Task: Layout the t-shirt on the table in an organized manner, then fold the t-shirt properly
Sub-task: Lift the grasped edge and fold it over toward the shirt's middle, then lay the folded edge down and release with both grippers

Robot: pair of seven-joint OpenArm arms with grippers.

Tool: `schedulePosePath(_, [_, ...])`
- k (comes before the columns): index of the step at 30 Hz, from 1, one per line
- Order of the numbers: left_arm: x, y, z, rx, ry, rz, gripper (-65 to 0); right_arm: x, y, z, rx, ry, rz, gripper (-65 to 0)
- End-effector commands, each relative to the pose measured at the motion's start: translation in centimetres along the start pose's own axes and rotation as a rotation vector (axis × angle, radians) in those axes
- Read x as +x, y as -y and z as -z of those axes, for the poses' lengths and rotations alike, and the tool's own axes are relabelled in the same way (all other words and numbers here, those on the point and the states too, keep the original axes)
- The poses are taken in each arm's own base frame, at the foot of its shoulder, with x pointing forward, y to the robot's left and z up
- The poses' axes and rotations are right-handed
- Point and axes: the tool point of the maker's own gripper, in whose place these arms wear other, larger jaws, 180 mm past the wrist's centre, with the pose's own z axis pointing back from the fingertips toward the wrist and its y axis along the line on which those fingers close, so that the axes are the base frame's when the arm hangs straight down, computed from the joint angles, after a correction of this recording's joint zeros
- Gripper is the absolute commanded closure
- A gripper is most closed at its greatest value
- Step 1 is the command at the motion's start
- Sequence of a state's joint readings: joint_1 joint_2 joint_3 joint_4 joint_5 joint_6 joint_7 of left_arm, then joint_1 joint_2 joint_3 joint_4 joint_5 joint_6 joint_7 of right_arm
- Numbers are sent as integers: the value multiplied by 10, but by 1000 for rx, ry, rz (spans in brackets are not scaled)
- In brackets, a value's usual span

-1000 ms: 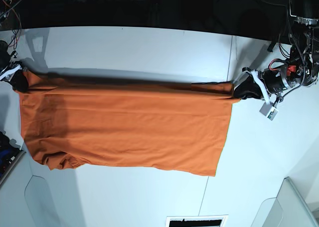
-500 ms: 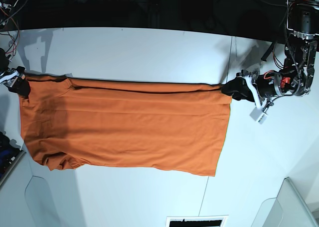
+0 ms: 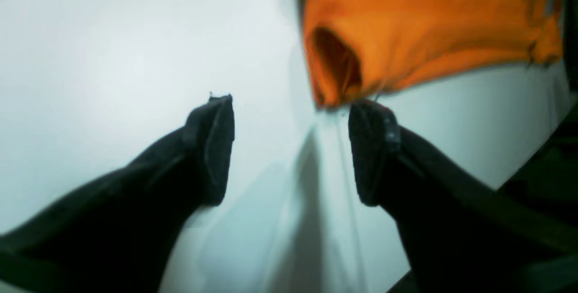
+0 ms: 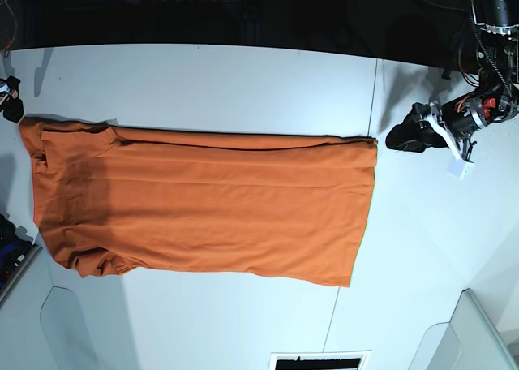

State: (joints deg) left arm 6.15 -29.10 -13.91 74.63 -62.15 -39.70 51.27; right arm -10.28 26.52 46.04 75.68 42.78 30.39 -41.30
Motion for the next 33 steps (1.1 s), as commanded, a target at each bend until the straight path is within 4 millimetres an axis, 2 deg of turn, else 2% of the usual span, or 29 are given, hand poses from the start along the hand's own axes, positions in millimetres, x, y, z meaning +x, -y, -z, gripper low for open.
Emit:
schedulePosePath(1, [11,1,-1,0,24,23,-426,22,-1,-1,8,52,-11,-376])
schedulePosePath(7, [5,22,20,-59,54,-23,-426,8,-5,18,34,26,65,-376])
schedulePosePath(13, [-6,38,43,-75,20,2,-425,9,-29,35,95,39,93,-376])
schedulePosePath(19, [-11,37,53,-33,-21,93,-417,12,-51,49,137,34,84,-370])
schedulePosePath(20, [-9,37,54,-33,-18,96,-399,12,-53,50,139,33,84,-356])
schedulePosePath(21, [-8,37,53,-32,-17,97,-348,12,-53,50,141,35,85,-324])
schedulePosePath(23, [-9,36,54,-23,-24,106,-165,12,-53,51,137,33,79,-215])
schedulePosePath(25, [-9,34,54,-17,-30,113,0,13,-53,51,134,39,66,-62])
schedulePosePath(26, [-9,34,54,-15,-34,117,0,14,-54,51,140,44,61,0])
schedulePosePath(29, [-8,31,50,-7,-59,131,0,15,-56,50,155,46,41,0])
schedulePosePath(33, [-13,26,36,13,-107,173,0,5,-48,42,155,1,43,0])
